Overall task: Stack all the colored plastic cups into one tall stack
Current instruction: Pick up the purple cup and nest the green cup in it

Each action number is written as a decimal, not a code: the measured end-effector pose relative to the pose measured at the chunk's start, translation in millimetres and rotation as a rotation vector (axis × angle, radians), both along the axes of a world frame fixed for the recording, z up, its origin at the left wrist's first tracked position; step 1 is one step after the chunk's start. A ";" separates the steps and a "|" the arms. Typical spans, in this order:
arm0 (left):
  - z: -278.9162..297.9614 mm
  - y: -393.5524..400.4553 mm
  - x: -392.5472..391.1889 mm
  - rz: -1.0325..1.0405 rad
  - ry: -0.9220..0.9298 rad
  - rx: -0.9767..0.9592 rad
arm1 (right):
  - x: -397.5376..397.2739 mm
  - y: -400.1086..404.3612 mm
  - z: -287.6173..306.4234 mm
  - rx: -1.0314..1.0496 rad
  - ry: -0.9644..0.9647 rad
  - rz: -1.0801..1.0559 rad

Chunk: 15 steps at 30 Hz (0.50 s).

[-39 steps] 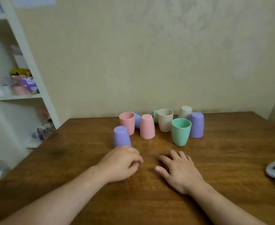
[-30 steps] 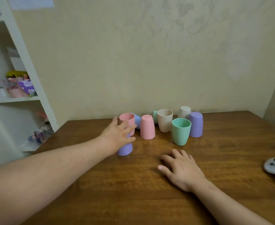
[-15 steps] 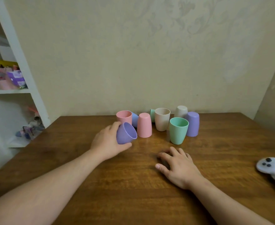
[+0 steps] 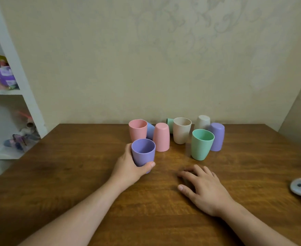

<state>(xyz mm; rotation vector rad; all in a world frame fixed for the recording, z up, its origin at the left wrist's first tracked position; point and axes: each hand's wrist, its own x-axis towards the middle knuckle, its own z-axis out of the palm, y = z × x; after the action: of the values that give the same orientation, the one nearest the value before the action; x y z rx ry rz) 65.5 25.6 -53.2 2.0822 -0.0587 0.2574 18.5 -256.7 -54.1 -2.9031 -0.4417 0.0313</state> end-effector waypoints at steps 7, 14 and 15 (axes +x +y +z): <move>-8.4 4.7 6.7 -0.059 0.043 0.024 | -2.3 -5.1 -8.1 0.119 -0.111 -0.013; 0.9 19.7 24.7 -0.199 0.190 0.005 | 27.0 -8.7 36.3 0.215 -0.236 -0.124; 1.1 21.7 25.9 -0.209 0.194 0.014 | 34.7 -13.2 45.8 0.268 -0.361 -0.168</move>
<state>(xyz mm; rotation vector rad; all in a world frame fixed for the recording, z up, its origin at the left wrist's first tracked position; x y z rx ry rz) 91.4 47.4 -52.0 2.0863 -0.1602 -0.0726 53.2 -269.9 -8.3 -2.6667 -0.2315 -0.5408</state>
